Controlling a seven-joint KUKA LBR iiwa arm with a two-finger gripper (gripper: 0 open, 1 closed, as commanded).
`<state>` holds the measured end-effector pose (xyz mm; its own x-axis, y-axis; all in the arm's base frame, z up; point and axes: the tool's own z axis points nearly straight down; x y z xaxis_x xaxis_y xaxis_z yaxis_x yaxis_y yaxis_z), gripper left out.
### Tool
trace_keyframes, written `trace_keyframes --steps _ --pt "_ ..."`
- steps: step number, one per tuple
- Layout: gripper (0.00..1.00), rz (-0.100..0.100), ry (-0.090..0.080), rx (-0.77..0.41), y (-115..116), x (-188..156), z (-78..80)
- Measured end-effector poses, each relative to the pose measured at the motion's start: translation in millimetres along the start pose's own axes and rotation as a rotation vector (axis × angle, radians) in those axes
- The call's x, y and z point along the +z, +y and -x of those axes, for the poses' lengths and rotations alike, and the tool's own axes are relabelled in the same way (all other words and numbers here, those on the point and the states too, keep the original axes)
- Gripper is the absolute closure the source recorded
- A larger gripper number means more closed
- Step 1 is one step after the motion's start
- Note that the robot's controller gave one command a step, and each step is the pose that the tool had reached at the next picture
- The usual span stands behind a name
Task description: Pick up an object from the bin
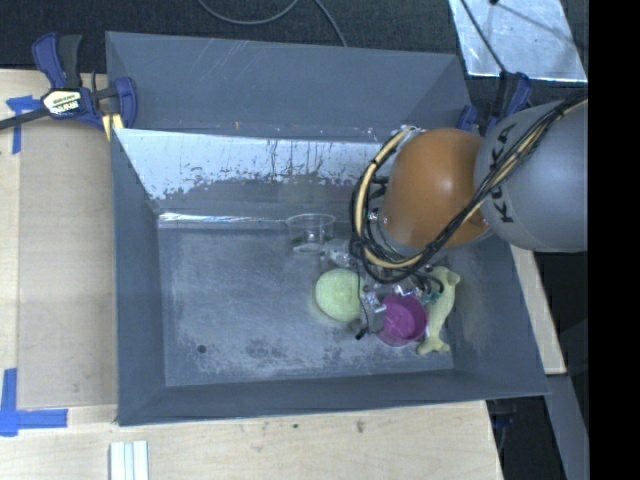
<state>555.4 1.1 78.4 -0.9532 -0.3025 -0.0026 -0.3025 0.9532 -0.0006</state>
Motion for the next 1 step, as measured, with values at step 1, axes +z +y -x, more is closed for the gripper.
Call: trace_keyframes --steps 1 --pt "1.0 0.0 -0.001 0.056 -35.7 8.1 21.5"
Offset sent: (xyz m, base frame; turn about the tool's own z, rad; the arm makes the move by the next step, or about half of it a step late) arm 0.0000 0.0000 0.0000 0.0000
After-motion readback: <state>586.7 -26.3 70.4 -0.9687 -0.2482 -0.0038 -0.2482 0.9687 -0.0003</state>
